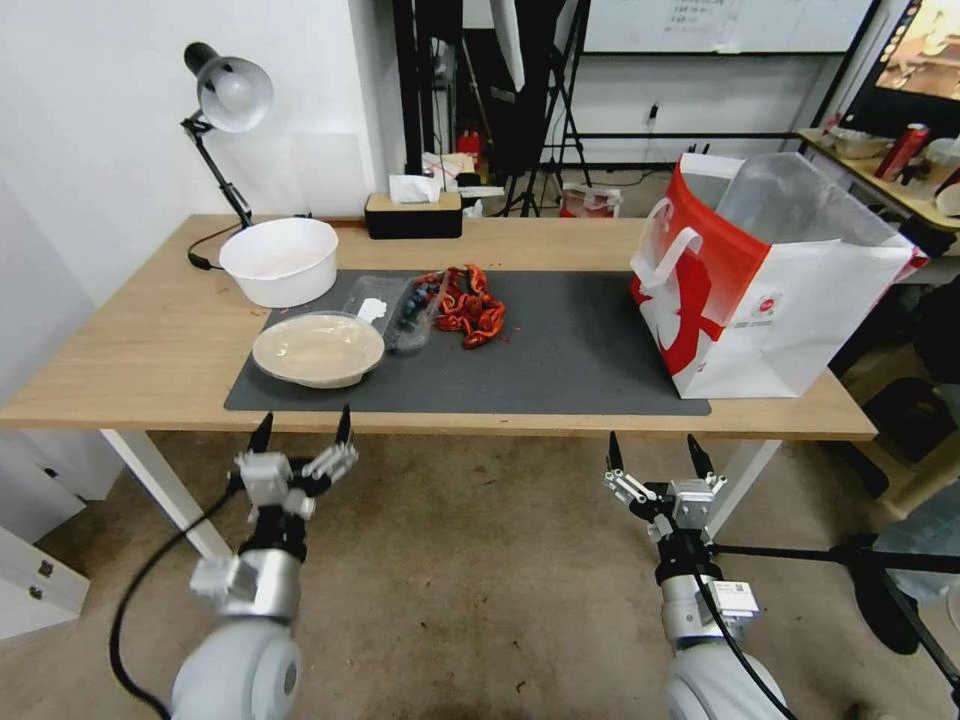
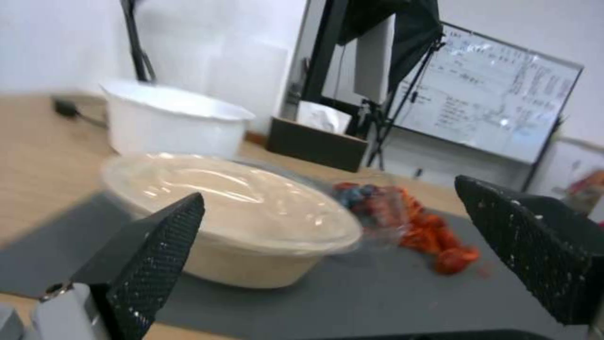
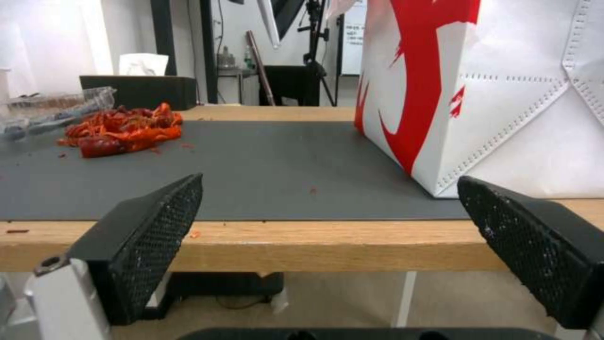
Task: Pick up the trash from the table and place it into the takeout bag.
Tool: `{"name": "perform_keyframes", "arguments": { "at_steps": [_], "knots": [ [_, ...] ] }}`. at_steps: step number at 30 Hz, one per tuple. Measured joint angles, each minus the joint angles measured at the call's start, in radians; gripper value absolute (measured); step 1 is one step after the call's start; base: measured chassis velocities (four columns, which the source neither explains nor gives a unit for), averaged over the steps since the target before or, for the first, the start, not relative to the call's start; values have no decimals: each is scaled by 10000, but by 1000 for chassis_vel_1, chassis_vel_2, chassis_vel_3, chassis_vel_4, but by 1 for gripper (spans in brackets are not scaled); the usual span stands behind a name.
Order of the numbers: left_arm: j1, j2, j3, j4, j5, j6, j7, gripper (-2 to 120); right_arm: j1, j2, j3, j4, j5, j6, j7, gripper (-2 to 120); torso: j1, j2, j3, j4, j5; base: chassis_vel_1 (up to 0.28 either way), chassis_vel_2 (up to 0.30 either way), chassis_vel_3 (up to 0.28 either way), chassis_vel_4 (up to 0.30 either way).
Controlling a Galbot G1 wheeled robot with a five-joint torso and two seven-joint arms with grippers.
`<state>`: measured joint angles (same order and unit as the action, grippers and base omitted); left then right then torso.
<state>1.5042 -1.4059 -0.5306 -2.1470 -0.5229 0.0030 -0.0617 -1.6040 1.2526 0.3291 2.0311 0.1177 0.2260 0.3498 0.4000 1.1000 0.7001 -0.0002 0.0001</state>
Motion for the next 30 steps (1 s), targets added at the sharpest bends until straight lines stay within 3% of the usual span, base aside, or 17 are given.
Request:
{"name": "perform_keyframes", "arguments": {
  "at_steps": [2, 3, 7, 23, 30],
  "knots": [
    [-486, 351, 101, -65, -1317, 723, -580, 99, -2, 23, 5, 0, -42, 1, 24, 100, 0, -1, 0, 1, -2, 0, 0, 0, 0],
    [-486, 351, 101, -65, -1317, 723, -580, 99, -2, 23, 5, 0, -42, 1, 24, 100, 0, -1, 0, 1, -2, 0, 0, 0, 0],
    [-1134, 824, 138, 197, -2621, 1573, -1745, 99, -2, 56, 20, 22, -117, -5, 75, 100, 0, 0, 0, 1, -1, 0, 0, 0, 0],
    [-2244, 1502, 156, 1361, -3136, 2041, -2641, 97, 5, 94, 25, 81, -297, -74, 168, 100, 1, -1, -1, 2, -2, 0, 0, 0, 0],
    [-2571, 1738, 281, 1547, -3368, 2422, -3027, 85, 1, 118, 23, 87, -345, -86, 224, 100, 1, 0, -2, 2, -2, 0, 0, 0, 0]
  ]
}}
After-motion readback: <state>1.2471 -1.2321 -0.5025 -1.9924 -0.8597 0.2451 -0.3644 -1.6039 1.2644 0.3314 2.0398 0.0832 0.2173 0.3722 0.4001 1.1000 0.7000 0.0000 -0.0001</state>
